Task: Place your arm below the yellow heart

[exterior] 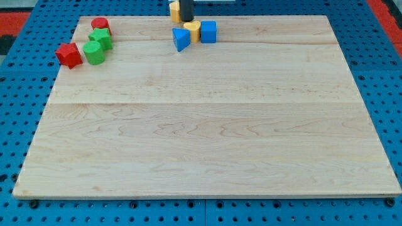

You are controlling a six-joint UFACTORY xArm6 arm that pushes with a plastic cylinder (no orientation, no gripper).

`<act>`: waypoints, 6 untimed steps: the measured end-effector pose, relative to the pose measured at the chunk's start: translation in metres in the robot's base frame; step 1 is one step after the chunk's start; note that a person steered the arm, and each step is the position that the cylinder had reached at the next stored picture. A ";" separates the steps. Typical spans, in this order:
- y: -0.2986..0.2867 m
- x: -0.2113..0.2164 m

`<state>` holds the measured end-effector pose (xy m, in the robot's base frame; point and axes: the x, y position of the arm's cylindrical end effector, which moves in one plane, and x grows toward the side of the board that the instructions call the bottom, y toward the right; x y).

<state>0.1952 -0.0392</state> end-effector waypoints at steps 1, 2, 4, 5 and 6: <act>0.007 0.018; -0.044 0.049; 0.005 0.137; 0.041 0.120; 0.030 0.109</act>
